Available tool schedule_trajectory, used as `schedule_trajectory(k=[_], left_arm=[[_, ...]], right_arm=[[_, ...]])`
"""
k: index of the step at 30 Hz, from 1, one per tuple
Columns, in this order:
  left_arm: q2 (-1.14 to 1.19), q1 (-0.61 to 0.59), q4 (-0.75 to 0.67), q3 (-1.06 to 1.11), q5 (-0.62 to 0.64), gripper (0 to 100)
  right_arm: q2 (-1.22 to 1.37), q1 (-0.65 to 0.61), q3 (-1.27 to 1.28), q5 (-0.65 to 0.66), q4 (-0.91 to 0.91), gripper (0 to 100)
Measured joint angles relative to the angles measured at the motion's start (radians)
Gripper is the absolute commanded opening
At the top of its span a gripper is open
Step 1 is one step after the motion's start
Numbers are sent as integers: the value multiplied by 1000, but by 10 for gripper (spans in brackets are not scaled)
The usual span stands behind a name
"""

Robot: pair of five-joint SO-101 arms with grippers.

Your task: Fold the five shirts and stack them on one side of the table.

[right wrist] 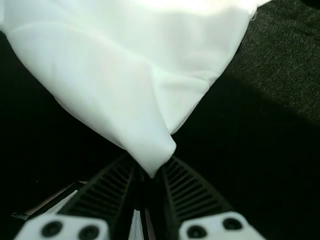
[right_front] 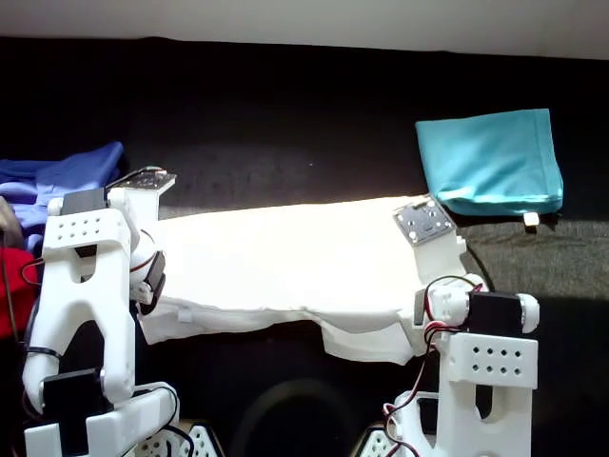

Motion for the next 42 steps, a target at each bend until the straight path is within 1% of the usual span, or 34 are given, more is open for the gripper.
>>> schedule_trajectory(k=[3,7,8,10,13,14,17,20,24,26,27,28,29,30,31,32,34,38,42], left_arm=[[0,0,0,0,0,9],[0,0,0,0,0,10],[0,0,0,0,0,11],[0,0,0,0,0,17],[0,0,0,0,0,80],[0,0,0,0,0,107],[0,0,0,-17,0,167],[0,0,34,-77,0,182],[0,0,137,-247,0,184],[0,0,178,-359,0,181],[0,0,187,-411,0,174],[0,0,187,-456,0,141],[0,0,186,-483,0,81],[0,0,181,-496,0,8],[0,5,161,-496,0,8],[8,18,140,-488,8,33],[48,51,87,-456,41,8],[201,118,-35,-388,83,9],[364,133,-157,-387,115,9]], right_arm=[[0,-2,83,0,-51,5],[0,-2,259,0,-186,15],[0,-2,293,0,-212,36],[0,-2,334,0,-235,115],[-3,-2,342,0,-232,238],[-3,-2,339,0,-221,252],[-3,-2,270,0,-163,245],[-3,-2,129,0,-81,244],[-2,-2,-100,0,-38,231],[-3,-2,-201,0,-48,190],[-3,-2,-233,-6,-72,145],[-3,-2,-249,-17,-100,80],[-3,-2,-253,-34,-140,8],[2,-2,-253,-57,-178,5],[12,-6,-252,-80,-221,29],[34,-20,-239,-97,-264,22],[106,-54,-198,-114,-345,5],[318,-126,-146,-120,-489,6],[549,-141,-144,-120,-637,6]])
